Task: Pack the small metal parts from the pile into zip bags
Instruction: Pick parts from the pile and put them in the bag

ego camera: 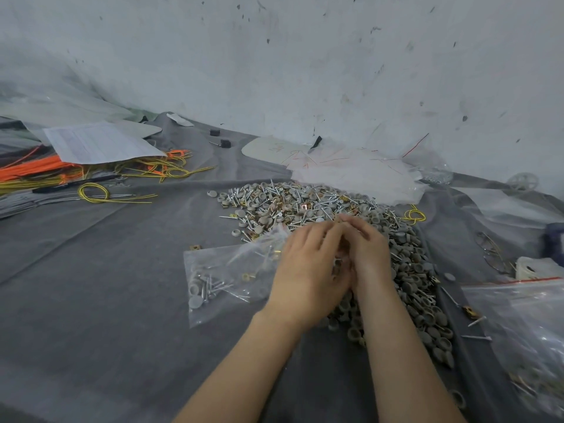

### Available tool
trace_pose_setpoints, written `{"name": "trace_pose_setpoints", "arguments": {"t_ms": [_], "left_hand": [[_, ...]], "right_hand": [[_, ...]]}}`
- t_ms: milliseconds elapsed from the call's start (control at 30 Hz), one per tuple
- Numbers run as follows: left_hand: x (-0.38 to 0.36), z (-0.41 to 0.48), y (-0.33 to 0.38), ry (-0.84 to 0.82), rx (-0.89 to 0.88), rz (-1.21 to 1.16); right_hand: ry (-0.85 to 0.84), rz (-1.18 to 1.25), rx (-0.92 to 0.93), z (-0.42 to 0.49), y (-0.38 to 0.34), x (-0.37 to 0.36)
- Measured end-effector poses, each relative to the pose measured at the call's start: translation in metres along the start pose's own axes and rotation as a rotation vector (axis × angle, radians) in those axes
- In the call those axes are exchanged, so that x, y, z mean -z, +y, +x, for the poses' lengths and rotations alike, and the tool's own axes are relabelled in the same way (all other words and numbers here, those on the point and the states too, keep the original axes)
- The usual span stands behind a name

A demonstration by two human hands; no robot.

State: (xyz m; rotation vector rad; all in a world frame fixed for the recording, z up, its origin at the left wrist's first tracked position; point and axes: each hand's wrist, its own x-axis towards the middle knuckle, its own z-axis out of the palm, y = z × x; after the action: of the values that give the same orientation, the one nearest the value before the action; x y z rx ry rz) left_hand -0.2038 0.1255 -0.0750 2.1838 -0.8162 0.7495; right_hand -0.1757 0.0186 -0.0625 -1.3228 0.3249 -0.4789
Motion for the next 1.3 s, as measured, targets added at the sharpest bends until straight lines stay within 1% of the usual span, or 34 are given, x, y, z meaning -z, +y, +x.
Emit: {"name": "trace_pose_setpoints", "arguments": {"t_ms": [67,133,233,300,367,533,633,800,1000,1167,1300], "left_hand": [[-0.008,0.004,0.009,-0.058,0.057,-0.101],[-0.013,0.01,0.011,-0.032,0.183,-0.215],[-0.019,0.018,0.008,0.014,0.329,-0.298],[-0.022,0.017,0.004,0.012,0.347,-0.324],[-0.025,0.012,0.0,0.033,0.365,-0.347],[-0.026,0.006,-0.008,0.127,0.414,-0.331],[-0.027,0.007,-0.008,0.137,0.401,-0.321],[-0.027,0.008,-0.009,0.134,0.378,-0.35],[-0.026,0.006,-0.01,0.127,0.331,-0.297],[-0.028,0.004,-0.003,0.133,0.333,-0.3],[-0.028,0.003,-0.002,0.092,0.383,-0.317]], "right_hand": [[-0.007,0.055,-0.031,0.001,-0.002,0.004],[0.001,0.034,-0.014,0.002,-0.004,0.008],[-0.024,-0.188,0.089,0.004,-0.004,0.013],[-0.075,-0.37,0.145,0.004,-0.005,0.014],[-0.126,-0.496,0.174,0.003,-0.006,0.015],[-0.207,-0.622,0.227,0.0,-0.006,0.014],[-0.203,-0.62,0.223,-0.001,-0.007,0.014],[-0.196,-0.563,0.165,0.0,-0.008,0.016],[-0.262,-0.623,0.191,-0.002,-0.012,0.02],[-0.188,-0.551,0.181,-0.003,-0.013,0.025],[-0.153,-0.514,0.186,-0.006,-0.008,0.026]]}}
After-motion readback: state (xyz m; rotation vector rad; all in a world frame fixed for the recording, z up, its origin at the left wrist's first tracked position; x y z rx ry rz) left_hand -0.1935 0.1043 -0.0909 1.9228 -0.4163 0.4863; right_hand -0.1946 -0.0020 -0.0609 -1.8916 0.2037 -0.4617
